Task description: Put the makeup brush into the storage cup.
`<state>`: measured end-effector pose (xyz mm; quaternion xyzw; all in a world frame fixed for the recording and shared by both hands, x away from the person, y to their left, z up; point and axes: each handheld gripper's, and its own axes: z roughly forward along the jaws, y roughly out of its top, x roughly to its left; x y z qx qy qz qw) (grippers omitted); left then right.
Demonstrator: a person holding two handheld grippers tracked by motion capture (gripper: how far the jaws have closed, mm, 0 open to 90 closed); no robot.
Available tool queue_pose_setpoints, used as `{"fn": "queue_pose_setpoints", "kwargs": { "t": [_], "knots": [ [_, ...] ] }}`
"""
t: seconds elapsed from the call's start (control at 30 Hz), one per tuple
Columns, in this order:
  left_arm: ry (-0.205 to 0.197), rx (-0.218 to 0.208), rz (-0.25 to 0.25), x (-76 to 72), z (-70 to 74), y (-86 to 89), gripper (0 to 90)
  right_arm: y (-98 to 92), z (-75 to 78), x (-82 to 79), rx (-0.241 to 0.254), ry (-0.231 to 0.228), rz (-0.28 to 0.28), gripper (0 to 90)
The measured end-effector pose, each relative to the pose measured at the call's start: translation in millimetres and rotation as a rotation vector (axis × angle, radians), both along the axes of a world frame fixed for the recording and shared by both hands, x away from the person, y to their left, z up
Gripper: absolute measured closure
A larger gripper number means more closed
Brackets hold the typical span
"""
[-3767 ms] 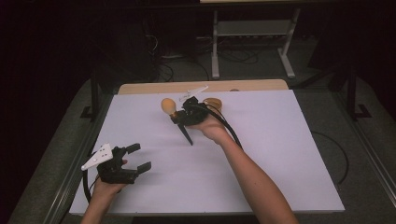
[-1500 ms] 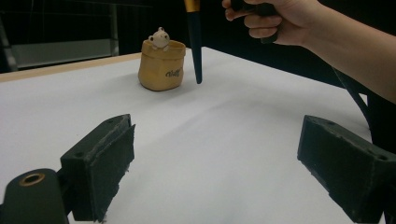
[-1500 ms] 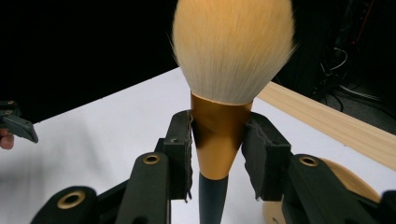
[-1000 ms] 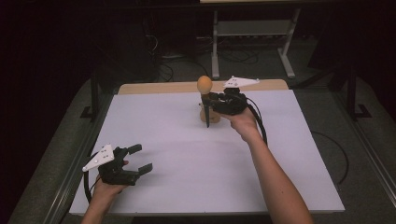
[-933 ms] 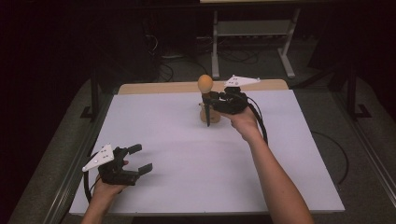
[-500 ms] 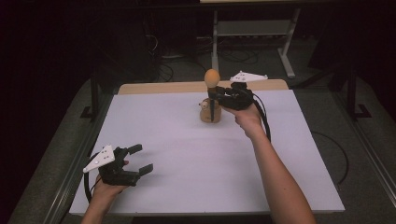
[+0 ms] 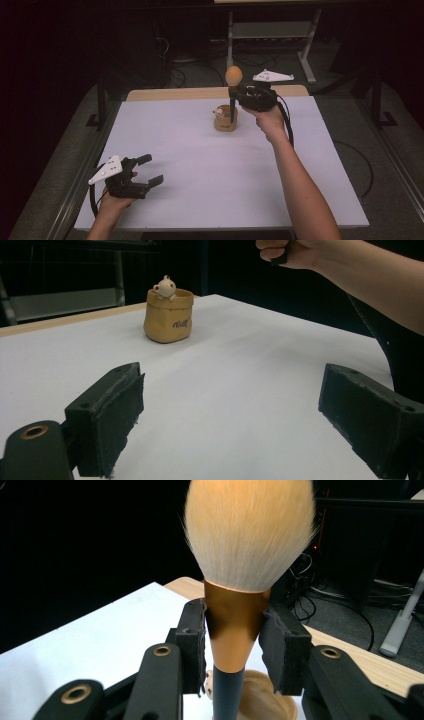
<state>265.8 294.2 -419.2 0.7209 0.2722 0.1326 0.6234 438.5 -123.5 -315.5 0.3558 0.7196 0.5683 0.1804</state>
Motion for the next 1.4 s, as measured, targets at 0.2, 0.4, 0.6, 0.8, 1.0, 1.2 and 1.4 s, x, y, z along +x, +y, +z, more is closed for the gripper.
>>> {"fn": "queue_pose_setpoints", "kwargs": {
  "t": [0.2, 0.4, 0.6, 0.8, 1.0, 1.2, 1.4],
  "knots": [
    [-0.006, -0.001, -0.002, 0.3, 0.0, 0.1, 10.4, -1.9, -3.7, 4.8, 0.016, -0.005, -0.028, 63.0],
    [-0.005, -0.003, -0.002, 0.2, -0.1, 0.1, 10.4, -0.9, -4.1, 7.6, 0.027, -0.026, -0.052, 63.0],
    [-0.004, -0.003, -0.001, 0.2, -0.1, 0.2, 10.4, -1.4, -3.7, 9.3, 0.036, -0.037, -0.073, 63.0],
    [-0.004, -0.004, -0.001, 0.3, -0.1, 0.2, 10.4, 0.8, -7.2, 12.1, 0.034, -0.047, -0.094, 63.0],
    [-0.003, -0.007, -0.002, 0.1, -0.1, 0.1, 10.4, 3.8, -12.4, 16.9, 0.028, -0.049, -0.108, 63.0],
    [-0.005, 0.005, -0.003, 0.3, 0.2, 1.4, 10.5, 6.7, -17.9, 19.7, 0.017, -0.038, -0.113, 63.0],
    [-0.004, 0.003, -0.004, 0.1, 0.1, 1.0, 10.5, 8.8, -24.0, 23.8, 0.006, -0.026, -0.127, 63.0]
  ]
}}
